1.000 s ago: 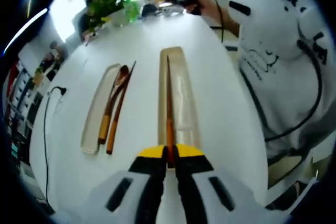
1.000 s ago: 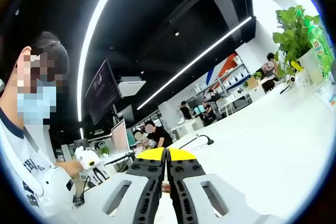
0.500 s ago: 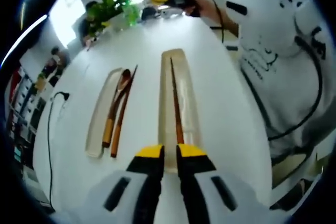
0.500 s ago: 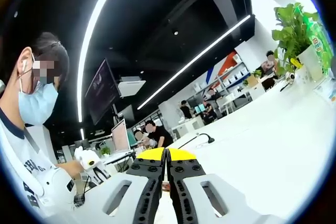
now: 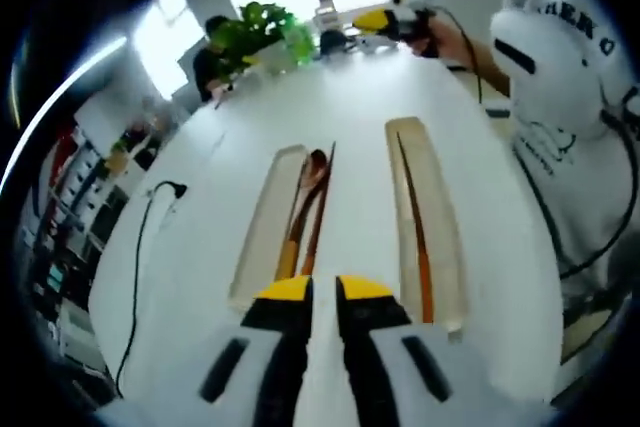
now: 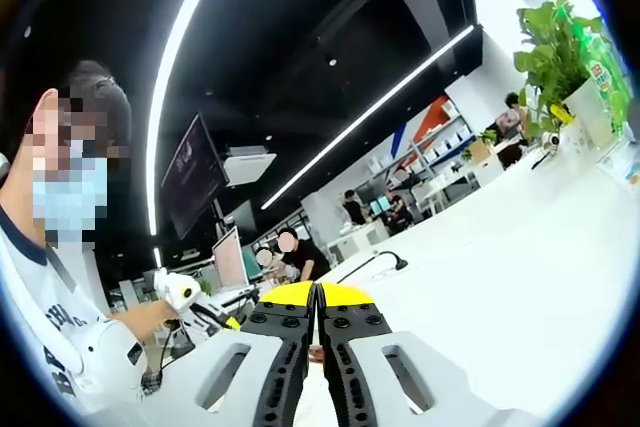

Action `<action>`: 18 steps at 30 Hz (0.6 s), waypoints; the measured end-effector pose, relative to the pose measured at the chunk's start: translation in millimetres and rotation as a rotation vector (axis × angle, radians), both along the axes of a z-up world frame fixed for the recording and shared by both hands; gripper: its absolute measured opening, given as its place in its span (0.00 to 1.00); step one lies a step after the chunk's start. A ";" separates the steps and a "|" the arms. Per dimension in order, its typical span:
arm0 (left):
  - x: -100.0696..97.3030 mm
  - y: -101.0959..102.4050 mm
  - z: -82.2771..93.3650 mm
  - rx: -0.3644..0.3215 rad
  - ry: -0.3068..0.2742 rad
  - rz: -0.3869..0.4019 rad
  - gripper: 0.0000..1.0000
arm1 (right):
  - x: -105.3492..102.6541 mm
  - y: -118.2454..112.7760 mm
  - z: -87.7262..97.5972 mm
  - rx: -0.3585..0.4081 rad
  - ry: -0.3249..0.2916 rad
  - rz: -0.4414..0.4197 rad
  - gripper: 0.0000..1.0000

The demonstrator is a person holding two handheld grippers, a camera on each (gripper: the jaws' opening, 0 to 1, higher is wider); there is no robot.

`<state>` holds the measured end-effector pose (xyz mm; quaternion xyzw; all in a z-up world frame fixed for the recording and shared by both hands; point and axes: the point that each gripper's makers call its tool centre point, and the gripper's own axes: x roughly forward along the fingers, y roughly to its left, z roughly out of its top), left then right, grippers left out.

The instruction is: Arrange the utensils inside the cutlery case until each visible utensil rests in its matching compartment.

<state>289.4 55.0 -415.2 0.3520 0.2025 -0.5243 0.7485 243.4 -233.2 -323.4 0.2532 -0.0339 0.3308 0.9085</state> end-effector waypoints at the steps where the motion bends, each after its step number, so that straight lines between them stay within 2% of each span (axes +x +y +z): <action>1: 4.2 0.1 -1.6 0.001 -0.003 0.006 0.08 | -0.1 -1.0 -0.5 0.000 0.002 -0.002 0.00; 3: 10.2 1.1 -7.0 0.022 -0.009 0.003 0.07 | -0.3 -3.0 -0.6 -0.001 0.002 -0.005 0.00; 7: 13.9 -1.0 -16.0 0.032 0.019 -0.005 0.07 | -0.2 -5.5 -1.3 0.001 0.003 -0.011 0.00; 18: 23.7 -4.6 -24.8 0.050 0.044 -0.012 0.08 | 3.0 -7.4 -3.1 0.005 0.008 -0.009 0.00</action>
